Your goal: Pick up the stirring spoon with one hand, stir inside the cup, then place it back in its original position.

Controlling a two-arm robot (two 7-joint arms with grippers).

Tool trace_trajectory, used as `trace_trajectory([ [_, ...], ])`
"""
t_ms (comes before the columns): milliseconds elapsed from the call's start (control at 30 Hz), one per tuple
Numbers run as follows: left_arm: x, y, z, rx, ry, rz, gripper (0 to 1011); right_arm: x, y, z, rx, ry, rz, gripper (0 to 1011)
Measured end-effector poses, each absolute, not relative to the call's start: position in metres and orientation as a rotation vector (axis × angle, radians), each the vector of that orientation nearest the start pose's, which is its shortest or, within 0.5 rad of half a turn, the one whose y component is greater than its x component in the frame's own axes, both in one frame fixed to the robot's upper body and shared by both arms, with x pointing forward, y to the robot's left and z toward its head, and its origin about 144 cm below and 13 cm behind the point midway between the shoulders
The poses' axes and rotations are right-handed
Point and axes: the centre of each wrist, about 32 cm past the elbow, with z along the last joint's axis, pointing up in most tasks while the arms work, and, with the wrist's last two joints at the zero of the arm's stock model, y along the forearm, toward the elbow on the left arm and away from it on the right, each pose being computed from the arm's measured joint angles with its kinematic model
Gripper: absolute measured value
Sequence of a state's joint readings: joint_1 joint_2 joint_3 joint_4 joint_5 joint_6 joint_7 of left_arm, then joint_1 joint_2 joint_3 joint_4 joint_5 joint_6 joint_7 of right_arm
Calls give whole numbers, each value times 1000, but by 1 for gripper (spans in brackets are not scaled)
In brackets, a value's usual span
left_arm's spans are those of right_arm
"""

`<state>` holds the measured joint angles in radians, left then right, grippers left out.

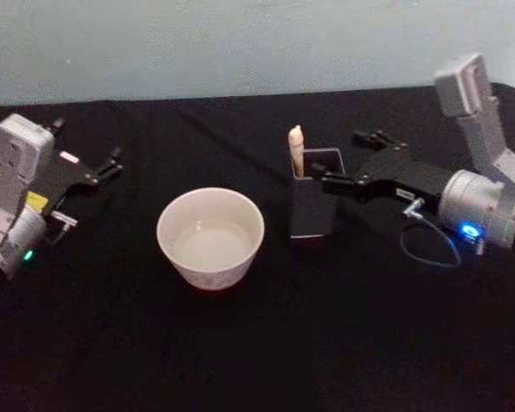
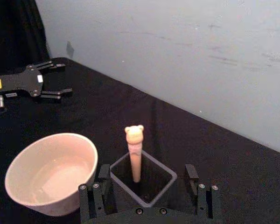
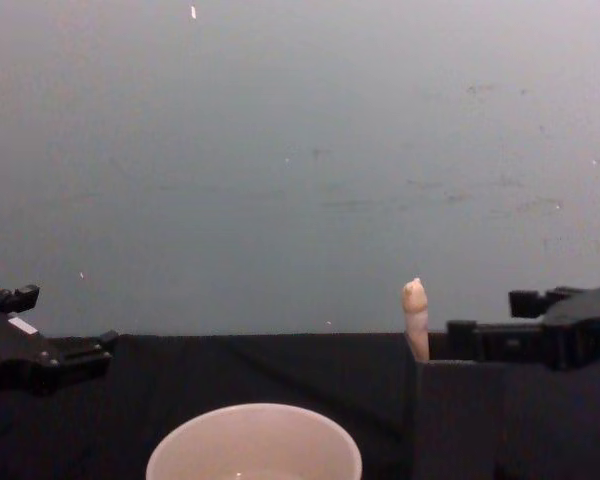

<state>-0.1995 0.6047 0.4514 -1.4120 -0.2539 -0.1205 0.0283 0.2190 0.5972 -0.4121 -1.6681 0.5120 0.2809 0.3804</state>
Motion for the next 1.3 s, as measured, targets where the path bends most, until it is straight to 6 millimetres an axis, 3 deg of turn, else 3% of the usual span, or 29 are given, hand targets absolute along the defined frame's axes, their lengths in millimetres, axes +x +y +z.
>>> trace_trajectory([
  [733, 489, 310, 1140, 305, -285, 1248, 1001, 520, -232, 1209, -262, 94, -781, 1002],
  [1300, 489, 310, 1140, 304, -285, 1248, 1001, 524, -227, 1208, -254, 79, -789, 1002],
])
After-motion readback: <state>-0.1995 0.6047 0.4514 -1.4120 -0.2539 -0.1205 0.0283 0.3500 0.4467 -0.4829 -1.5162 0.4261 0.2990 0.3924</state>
